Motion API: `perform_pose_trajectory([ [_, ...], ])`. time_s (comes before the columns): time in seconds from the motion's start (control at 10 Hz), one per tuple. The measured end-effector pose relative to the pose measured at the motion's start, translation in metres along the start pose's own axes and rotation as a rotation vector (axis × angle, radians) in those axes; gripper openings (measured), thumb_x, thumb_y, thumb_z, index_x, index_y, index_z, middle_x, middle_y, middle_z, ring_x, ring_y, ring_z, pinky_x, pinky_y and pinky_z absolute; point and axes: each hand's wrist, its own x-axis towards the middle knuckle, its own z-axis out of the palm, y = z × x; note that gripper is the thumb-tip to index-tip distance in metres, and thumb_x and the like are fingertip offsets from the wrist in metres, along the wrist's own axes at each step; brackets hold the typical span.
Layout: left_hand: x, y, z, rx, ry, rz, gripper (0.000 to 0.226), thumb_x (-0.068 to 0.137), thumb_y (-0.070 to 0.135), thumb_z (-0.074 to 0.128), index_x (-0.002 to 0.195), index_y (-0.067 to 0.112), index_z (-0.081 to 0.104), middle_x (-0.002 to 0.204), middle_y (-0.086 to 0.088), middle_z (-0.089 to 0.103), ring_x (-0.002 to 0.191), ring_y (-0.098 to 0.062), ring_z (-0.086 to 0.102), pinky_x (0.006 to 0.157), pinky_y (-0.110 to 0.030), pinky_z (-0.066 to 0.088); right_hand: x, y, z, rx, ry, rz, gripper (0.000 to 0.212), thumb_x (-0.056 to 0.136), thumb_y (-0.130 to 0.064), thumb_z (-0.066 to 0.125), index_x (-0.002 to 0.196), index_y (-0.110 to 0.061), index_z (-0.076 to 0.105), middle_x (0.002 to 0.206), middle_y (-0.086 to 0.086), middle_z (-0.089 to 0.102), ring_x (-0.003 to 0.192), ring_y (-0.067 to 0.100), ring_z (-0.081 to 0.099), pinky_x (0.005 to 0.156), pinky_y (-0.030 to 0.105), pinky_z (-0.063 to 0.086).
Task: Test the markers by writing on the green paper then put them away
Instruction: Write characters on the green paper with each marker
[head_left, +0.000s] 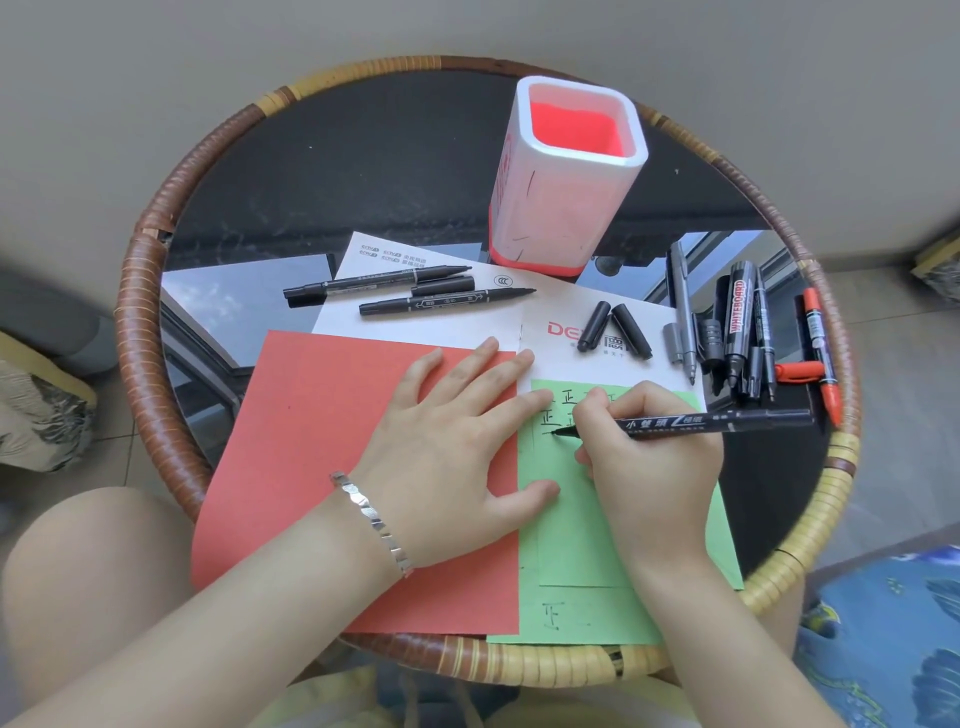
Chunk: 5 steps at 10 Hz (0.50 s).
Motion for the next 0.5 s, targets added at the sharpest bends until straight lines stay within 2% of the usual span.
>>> perform_pose_trajectory([
  [0.2, 0.0005, 0.0005, -0.0001, 0.003, 0.000, -0.001, 0.065, 0.069, 0.063, 0.039, 0.124, 0.030, 0.052, 0.141, 0.004, 0.042, 0.135, -0.017, 0.029, 0.105, -0.041, 0.011, -0.0006, -0.0030, -0.0001, 0.033, -0.030, 0.032, 0.029, 0.069, -0.018, 0.059, 0.046, -0.004, 0.048, 0.046, 0.011, 0.057, 0.037, 0.015, 0.047, 0.053, 0.034, 0.046],
  [0.3, 0.0003, 0.0004, 0.0001, 0.001, 0.006, 0.002, 0.065, 0.069, 0.062, 0.040, 0.123, 0.030, 0.053, 0.141, 0.004, 0.043, 0.134, -0.017, 0.030, 0.105, -0.041, 0.011, -0.0002, -0.0018, 0.0000, 0.018, -0.031, 0.018, 0.029, 0.067, -0.017, 0.059, 0.044, -0.006, 0.045, 0.046, 0.012, 0.055, 0.040, 0.024, 0.047, 0.052, 0.031, 0.043],
  [0.5, 0.0000, 0.0003, -0.0003, -0.003, 0.004, -0.001, 0.065, 0.069, 0.063, 0.039, 0.124, 0.030, 0.053, 0.141, 0.004, 0.042, 0.135, -0.017, 0.029, 0.105, -0.041, 0.011, -0.0011, -0.0014, -0.0010, 0.026, -0.043, 0.015, 0.029, 0.067, -0.016, 0.059, 0.044, -0.003, 0.045, 0.049, 0.017, 0.054, 0.040, 0.019, 0.044, 0.050, 0.025, 0.038],
])
